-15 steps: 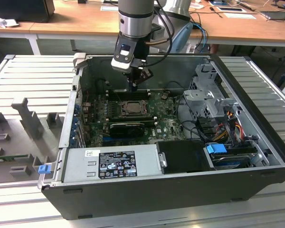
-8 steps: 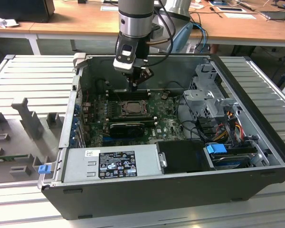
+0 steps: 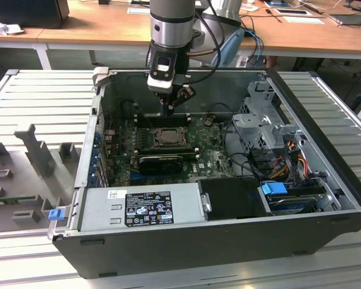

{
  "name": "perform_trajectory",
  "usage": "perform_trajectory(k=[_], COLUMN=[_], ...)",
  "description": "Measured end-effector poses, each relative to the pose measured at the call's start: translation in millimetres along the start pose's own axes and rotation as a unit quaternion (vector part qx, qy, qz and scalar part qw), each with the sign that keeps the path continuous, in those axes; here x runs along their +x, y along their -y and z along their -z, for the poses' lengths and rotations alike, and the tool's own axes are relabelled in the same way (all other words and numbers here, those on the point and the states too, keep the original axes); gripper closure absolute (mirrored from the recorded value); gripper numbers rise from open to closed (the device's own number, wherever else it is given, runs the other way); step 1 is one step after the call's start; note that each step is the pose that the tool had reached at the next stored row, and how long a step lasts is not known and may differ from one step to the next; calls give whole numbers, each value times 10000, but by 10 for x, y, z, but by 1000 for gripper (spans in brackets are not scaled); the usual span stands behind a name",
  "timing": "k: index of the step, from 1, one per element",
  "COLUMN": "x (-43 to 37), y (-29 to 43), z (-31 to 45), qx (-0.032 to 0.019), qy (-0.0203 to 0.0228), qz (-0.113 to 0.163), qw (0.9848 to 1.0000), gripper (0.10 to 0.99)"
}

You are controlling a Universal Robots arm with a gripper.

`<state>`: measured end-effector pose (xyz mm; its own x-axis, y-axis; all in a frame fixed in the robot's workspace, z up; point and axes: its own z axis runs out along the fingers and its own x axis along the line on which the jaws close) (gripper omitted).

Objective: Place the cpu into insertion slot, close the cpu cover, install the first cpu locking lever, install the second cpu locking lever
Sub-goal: 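Install the first cpu locking lever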

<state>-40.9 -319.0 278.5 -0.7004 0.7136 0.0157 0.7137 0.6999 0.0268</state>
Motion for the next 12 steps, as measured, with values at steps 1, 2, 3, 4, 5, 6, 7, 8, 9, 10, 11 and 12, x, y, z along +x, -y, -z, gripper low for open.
perform_trajectory(k=[1, 2, 3, 4, 5, 6, 7, 8, 9, 10, 11, 12], x=[0, 0, 0, 0, 0, 0, 0, 0, 0, 0, 0, 0], y=[0, 0, 0, 0, 0, 0, 0, 0, 0, 0, 0, 0], z=[0, 0, 0, 0, 0, 0, 0, 0, 0, 0, 0, 0], qx=[1, 2, 3, 4, 5, 5, 6, 7, 8, 10, 11, 13], qy=[-1, -3, -4, -6, -8, -9, -10, -13, -14, -17, -19, -22], qz=[42, 121, 169, 211, 292, 331, 369, 459, 531, 621, 724, 801], qw=[10000, 9999, 9999, 9998, 9996, 9995, 9993, 9989, 9986, 9981, 9974, 9968], gripper=[980, 980, 980, 980, 980, 980, 980, 980, 980, 980, 980, 980])
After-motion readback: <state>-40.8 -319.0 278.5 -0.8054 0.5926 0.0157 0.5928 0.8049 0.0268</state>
